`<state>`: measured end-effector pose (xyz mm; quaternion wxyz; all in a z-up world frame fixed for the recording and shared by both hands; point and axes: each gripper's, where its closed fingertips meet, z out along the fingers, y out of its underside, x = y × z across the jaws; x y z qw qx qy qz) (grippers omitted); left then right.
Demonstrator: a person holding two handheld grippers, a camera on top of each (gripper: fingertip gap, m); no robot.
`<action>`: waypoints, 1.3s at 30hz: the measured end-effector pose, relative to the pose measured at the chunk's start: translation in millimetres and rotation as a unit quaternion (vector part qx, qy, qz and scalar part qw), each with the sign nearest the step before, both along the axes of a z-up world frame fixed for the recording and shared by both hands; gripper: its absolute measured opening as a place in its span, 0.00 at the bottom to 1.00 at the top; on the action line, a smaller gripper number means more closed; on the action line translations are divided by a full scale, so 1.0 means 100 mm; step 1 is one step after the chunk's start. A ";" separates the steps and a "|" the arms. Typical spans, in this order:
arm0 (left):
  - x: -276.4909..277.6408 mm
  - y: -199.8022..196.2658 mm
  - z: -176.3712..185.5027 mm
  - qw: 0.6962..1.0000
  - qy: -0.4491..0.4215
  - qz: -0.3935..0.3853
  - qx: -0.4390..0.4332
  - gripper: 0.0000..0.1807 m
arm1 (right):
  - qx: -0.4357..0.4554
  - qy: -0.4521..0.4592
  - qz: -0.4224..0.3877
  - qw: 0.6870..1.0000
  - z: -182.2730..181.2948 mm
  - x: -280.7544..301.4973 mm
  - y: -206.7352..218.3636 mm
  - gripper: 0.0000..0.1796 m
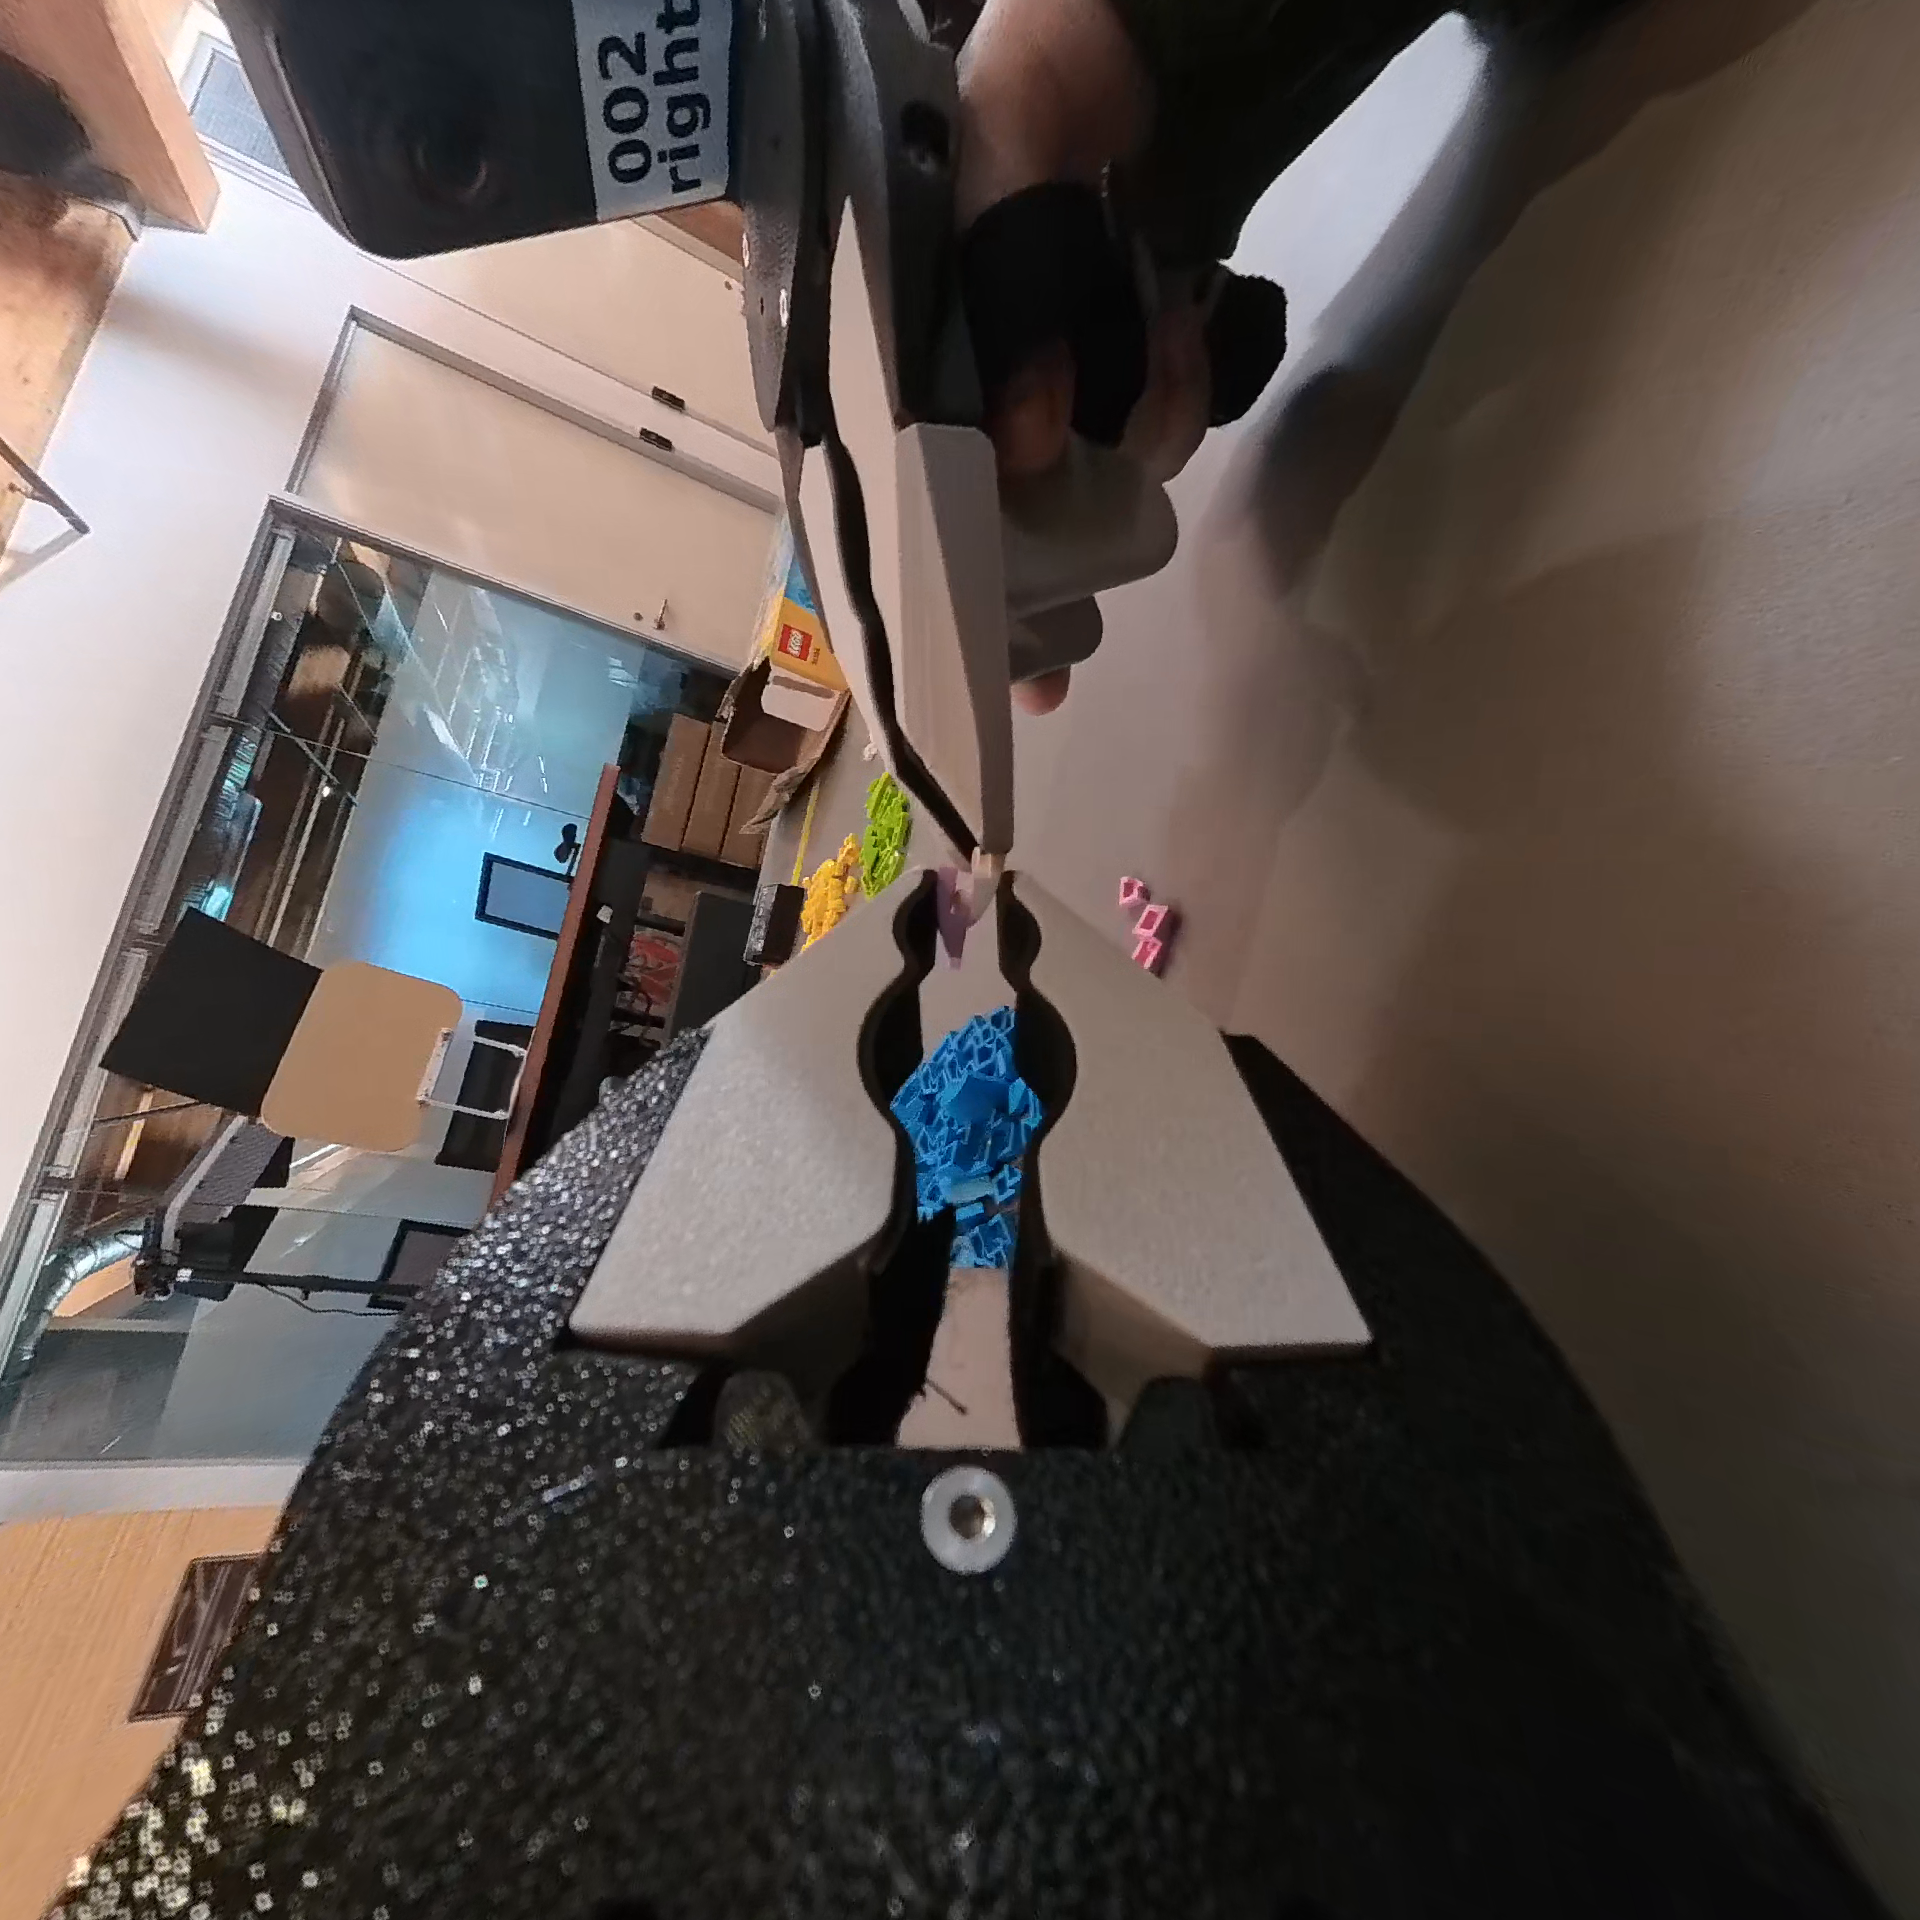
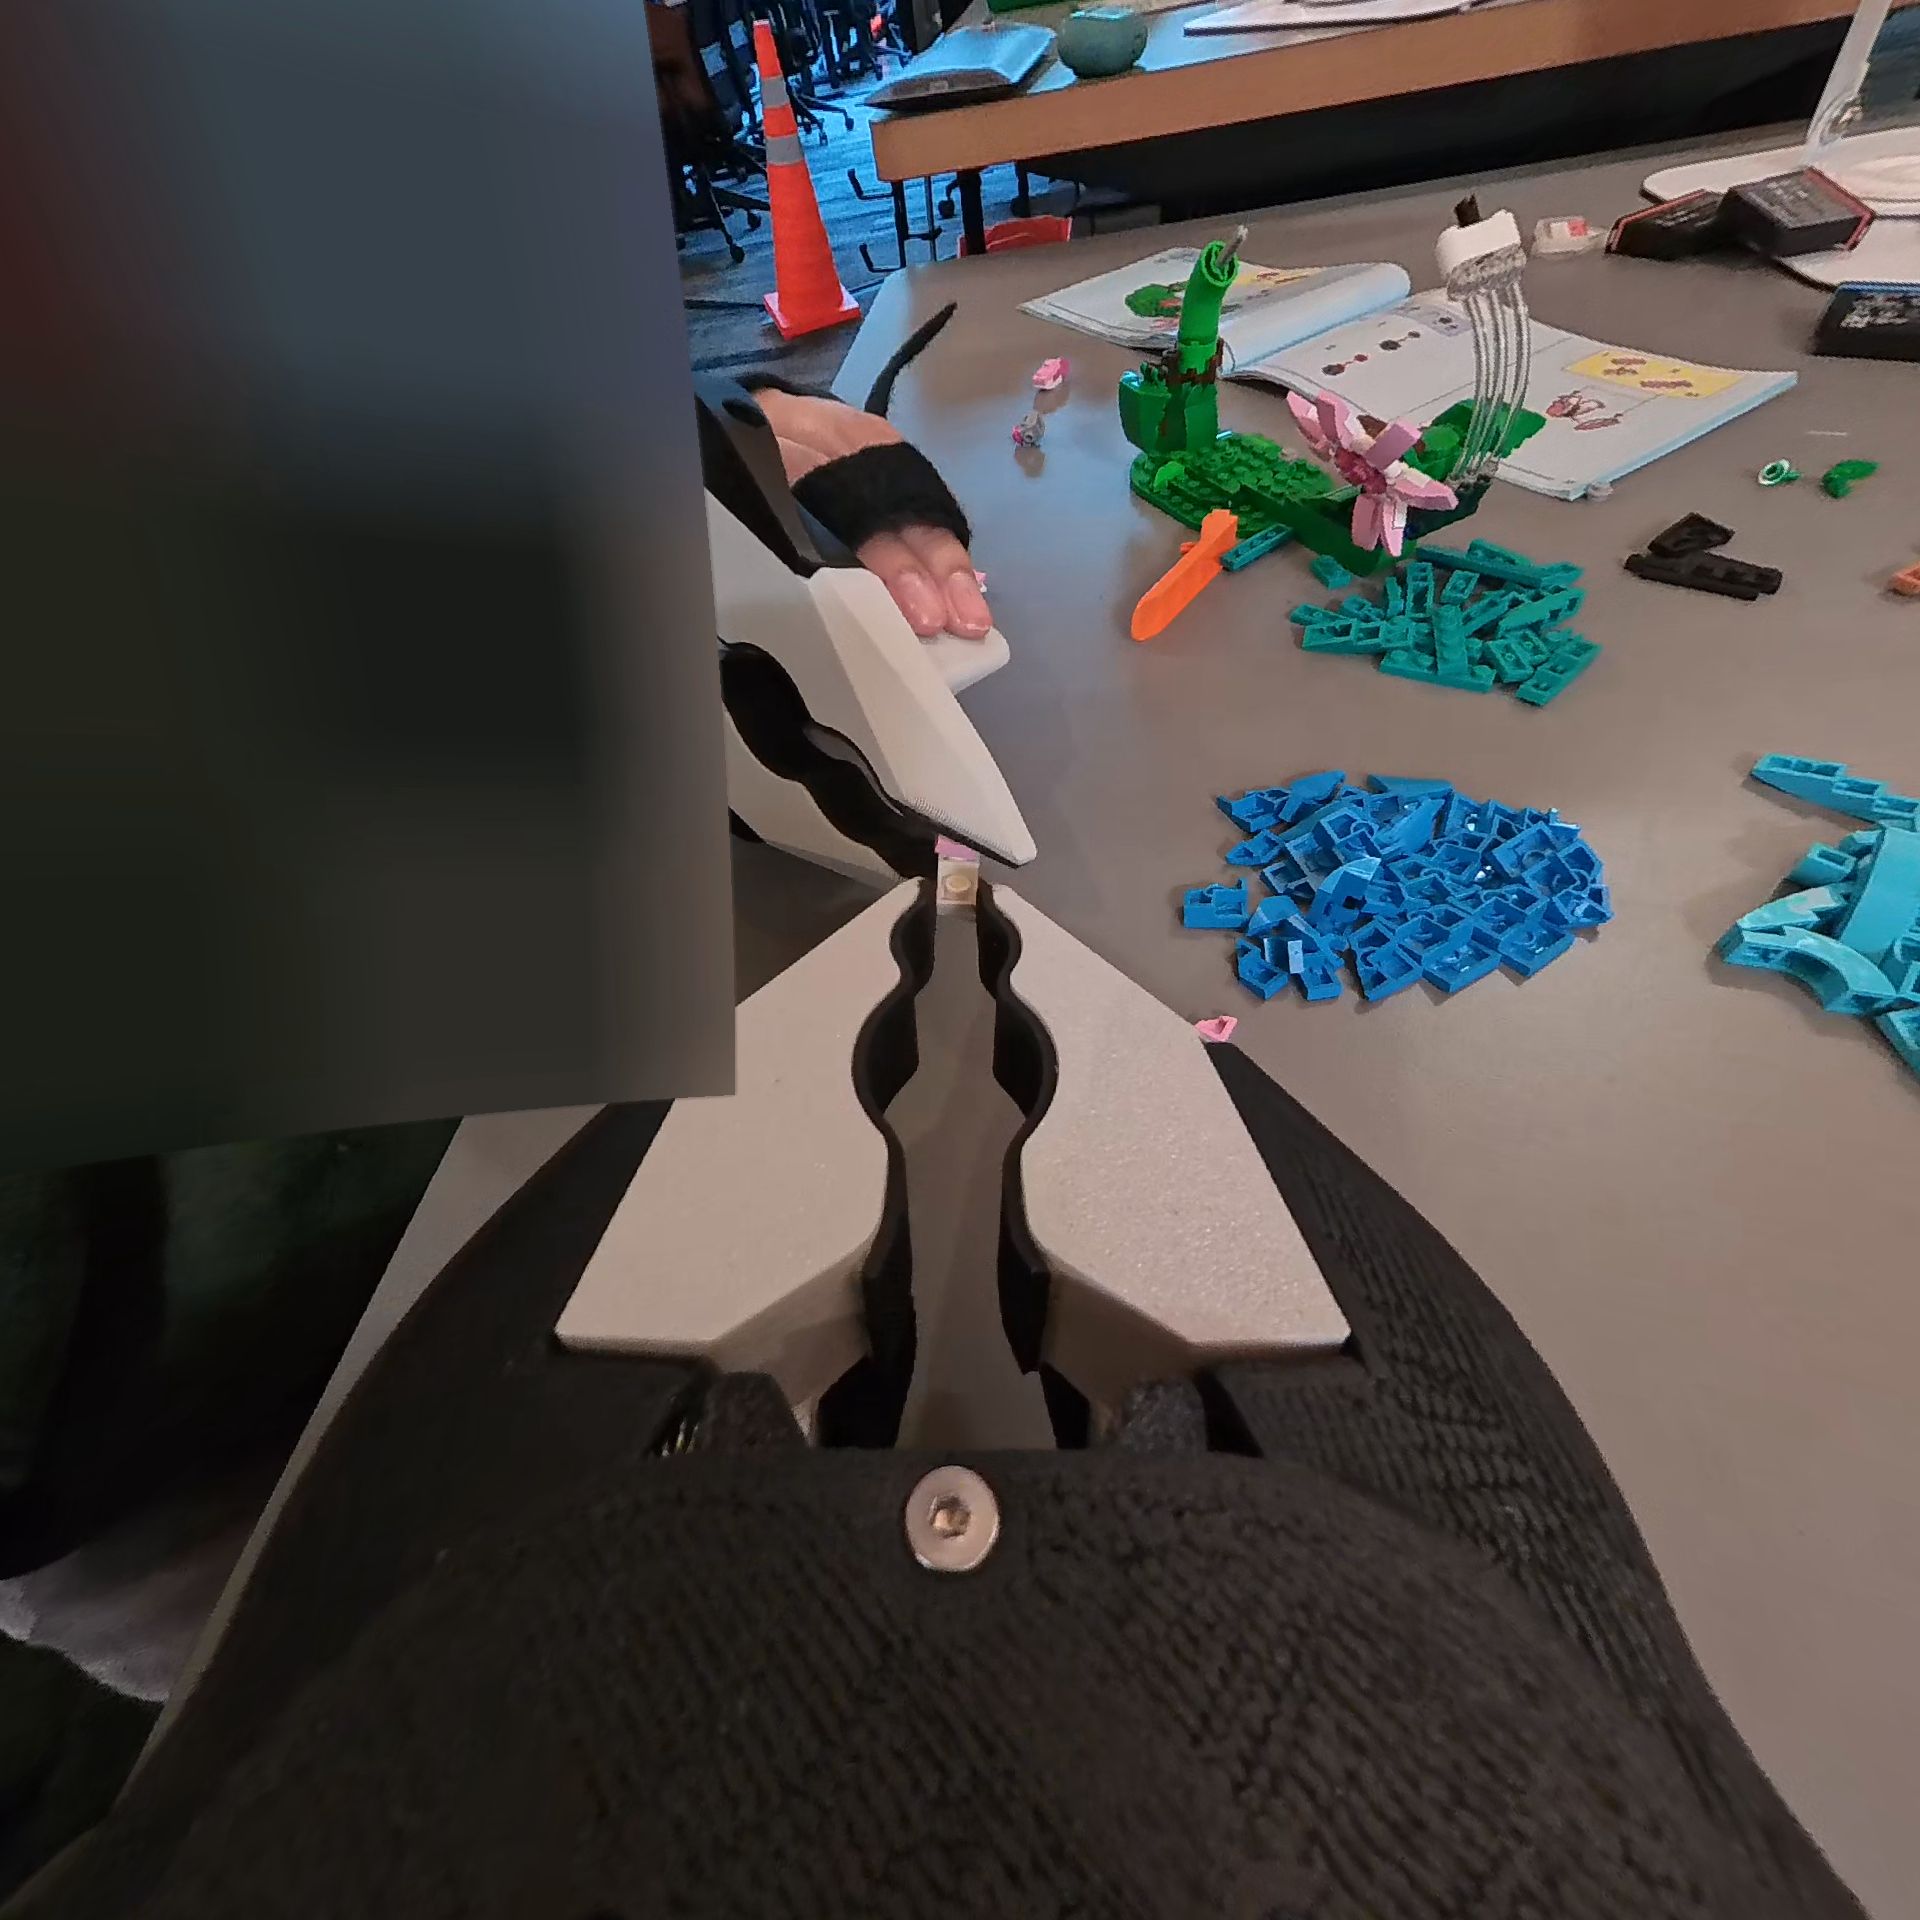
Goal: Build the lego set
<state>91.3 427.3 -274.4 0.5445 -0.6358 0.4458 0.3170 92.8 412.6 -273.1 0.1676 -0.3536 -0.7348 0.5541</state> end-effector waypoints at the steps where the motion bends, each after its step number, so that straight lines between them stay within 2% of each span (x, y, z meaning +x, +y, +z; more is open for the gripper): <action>1: 0.00 0.00 0.00 1.000 0.002 0.000 0.001 0.05 | 0.000 0.000 0.000 1.000 0.00 0.00 0.00 0.03; 32: -0.03 -0.01 0.00 1.000 0.003 0.007 0.008 0.05 | 0.008 0.004 -0.005 1.000 -0.01 -0.02 0.00 0.03; 39: -0.18 -0.04 0.04 0.999 -0.013 0.035 0.013 0.01 | 0.040 -0.010 -0.027 0.999 -0.10 -0.03 0.13 0.03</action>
